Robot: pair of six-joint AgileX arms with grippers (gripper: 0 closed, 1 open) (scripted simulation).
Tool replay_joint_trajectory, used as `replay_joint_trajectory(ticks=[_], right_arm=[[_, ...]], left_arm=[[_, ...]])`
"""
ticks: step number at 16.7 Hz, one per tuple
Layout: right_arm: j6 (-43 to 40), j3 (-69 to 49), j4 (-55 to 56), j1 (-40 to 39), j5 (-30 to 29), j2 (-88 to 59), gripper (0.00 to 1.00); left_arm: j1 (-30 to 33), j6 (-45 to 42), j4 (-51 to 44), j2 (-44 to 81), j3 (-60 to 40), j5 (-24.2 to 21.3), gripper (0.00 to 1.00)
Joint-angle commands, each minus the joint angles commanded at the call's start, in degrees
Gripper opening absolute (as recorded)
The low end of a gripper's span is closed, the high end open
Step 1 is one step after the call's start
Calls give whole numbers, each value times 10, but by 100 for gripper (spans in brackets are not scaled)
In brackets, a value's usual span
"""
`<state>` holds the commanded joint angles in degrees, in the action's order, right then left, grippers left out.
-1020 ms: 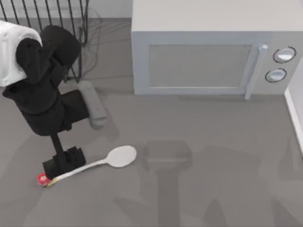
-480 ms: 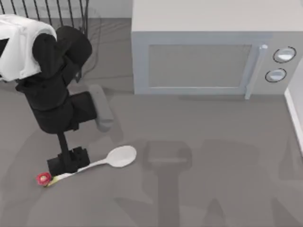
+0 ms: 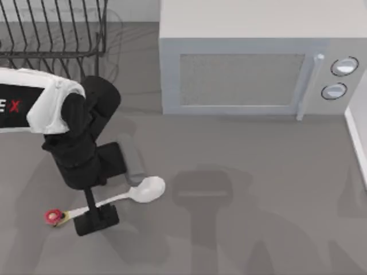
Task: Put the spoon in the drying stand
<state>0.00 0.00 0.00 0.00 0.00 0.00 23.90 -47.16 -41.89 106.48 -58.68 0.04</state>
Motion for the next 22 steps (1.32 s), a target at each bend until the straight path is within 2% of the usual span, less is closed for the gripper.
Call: replay_joint_trajectory(ticks=[3,7,20,22], right_arm=[[0,0,0,0,0,0,100],[0,0,0,0,0,0,100],[0,0,0,0,0,0,100],[0,0,0,0,0,0,100]], left_arm=[[0,-1,41,22,25,0,100],[0,-1,42,23,26,0,100],[0,-1,42,23,26,0,2],[0,-1,42,23,26,0,0]])
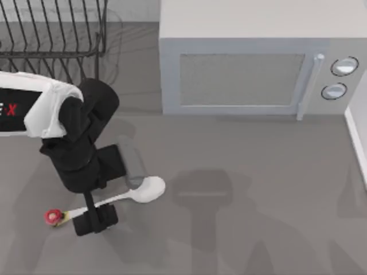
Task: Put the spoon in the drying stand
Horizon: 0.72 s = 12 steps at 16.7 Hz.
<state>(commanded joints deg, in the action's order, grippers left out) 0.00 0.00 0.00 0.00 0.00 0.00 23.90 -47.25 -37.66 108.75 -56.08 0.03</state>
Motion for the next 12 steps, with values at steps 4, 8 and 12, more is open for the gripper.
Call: replay_joint_trajectory(ticks=[4,8,12], right_arm=[[0,0,0,0,0,0,100],[0,0,0,0,0,0,100],[0,0,0,0,0,0,100]], left_arm=[[0,0,0,0,0,0,0],[0,5,-36,-35,-14,-11,0],[1,4,-101,-43,-77,-11,0]])
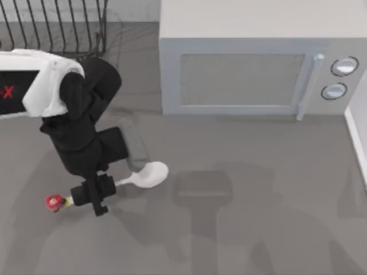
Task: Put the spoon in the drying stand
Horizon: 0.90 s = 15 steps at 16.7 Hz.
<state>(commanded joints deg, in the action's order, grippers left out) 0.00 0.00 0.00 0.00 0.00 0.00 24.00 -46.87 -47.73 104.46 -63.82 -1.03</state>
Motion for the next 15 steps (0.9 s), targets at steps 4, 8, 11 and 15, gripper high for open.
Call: replay_joint_trajectory(ticks=[4,8,11,15], right_arm=[[0,0,0,0,0,0,100],[0,0,0,0,0,0,100],[0,0,0,0,0,0,100],[0,0,0,0,0,0,100]], left_arm=[[1,2,-153,-24,-119,0,0],[4,3,-315,-52,-237,0,0],[4,6,-378,-72,-294,0,0],[3,8,-390,-78,-305,0,0]])
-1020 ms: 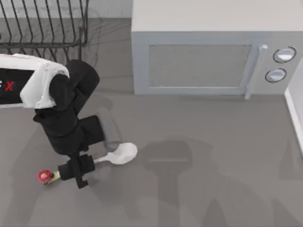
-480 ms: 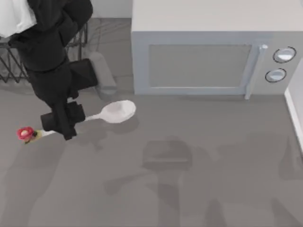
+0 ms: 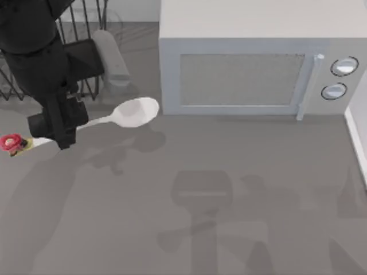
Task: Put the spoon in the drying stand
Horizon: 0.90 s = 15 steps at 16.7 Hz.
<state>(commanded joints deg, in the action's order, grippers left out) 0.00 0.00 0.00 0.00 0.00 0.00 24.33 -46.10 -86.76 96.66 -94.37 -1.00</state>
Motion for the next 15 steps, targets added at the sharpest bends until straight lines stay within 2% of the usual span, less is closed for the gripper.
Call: replay_joint_trajectory(ticks=[4,7,10,15], right_arm=[[0,0,0,0,0,0,100],[0,0,0,0,0,0,100],[0,0,0,0,0,0,100],[0,0,0,0,0,0,100]], left_arm=[[-11,11,21,-12,8,-3,0],[-46,57,91,-60,33,-14,0],[-100,127,203,-128,79,-30,0],[-207,267,448,-261,182,-64,0]])
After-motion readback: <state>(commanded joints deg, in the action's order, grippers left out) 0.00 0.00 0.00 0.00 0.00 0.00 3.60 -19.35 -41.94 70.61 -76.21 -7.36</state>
